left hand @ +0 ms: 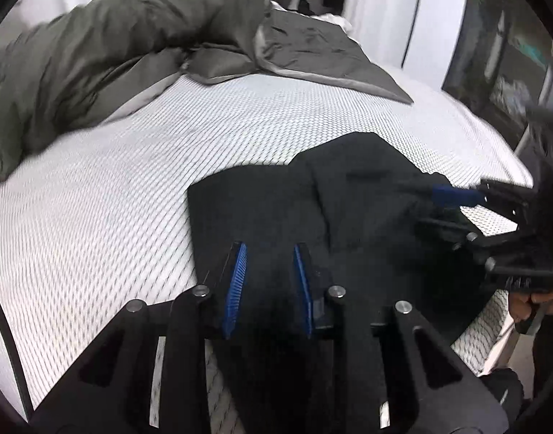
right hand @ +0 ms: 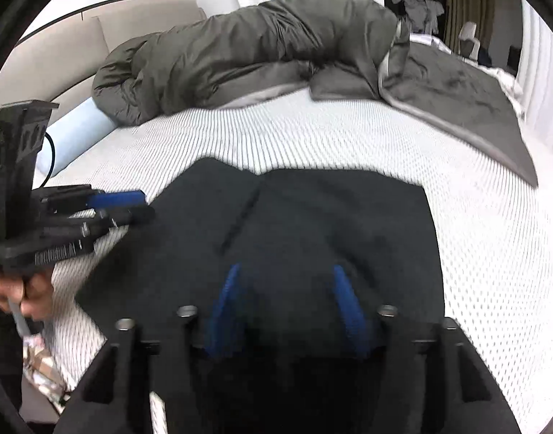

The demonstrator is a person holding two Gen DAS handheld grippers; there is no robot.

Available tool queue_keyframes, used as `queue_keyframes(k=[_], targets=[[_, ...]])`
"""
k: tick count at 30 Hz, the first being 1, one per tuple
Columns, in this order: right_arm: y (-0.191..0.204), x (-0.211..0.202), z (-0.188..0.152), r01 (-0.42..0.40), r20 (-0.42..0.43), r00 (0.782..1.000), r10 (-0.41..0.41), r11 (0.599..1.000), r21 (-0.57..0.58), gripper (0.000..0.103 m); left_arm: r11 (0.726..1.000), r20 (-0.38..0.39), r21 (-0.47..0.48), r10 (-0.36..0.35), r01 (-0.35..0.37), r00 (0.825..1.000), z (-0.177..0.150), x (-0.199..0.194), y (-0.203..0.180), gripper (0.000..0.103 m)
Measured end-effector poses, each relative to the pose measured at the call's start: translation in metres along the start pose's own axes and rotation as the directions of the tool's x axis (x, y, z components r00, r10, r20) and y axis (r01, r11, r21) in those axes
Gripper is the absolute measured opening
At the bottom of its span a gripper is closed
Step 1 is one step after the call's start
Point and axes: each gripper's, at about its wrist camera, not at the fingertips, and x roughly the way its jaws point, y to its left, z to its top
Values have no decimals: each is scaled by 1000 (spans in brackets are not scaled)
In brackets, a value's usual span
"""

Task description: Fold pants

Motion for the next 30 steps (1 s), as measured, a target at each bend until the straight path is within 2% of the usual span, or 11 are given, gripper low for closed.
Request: queue_keyframes(k=[4,6,7,9,10,14,17,21,25,27,30], targets=[[9,43,21,-36,-86,996,37,999,12,61,999,-99,-27,18,-21,995,24,44,-4,23],[3,70,16,42,-192,981,-43,999,-10,60,999,-119,-54,-7,1,993,30,62,6,22],[-1,72,13,66,-199,977,-69,998,-20,59,998,-121,-63,-23,16,992,31,66,10,18],[-17,61,5,111,-186,976,-113,994,-23,54,996,-105,-76,-46,38,993,30,62,21,15],[-24,55,2,111,-185,976,-113,994,-23,46,997,-103,-77,-36,28,994,27,60,24,15],[-45,22,-10,30,-128,991,-29,999,13,46,988,-118,-125,73,-88,990,18,45,35,14],[-38,-12,-13,14,-62,998,-12,999,40,53,989,-58,-143,26,-34,998,6,14,23,15],[7,-29,-29,-55,-46,998,53,998,-38,57,1000,-72,-27,-5,3,997,-24,-9,-31,18],[29,8,-53,2,-161,987,-23,992,-127,56,997,-76,66,33,-28,997,-45,0,-53,24],[22,2,-67,51,-128,989,-72,986,-159,55,1000,-72,8,14,-13,997,-50,-7,-42,26],[0,-28,-80,72,-87,993,-85,987,-143,55,993,-61,-12,118,-119,991,-60,-28,-33,26]])
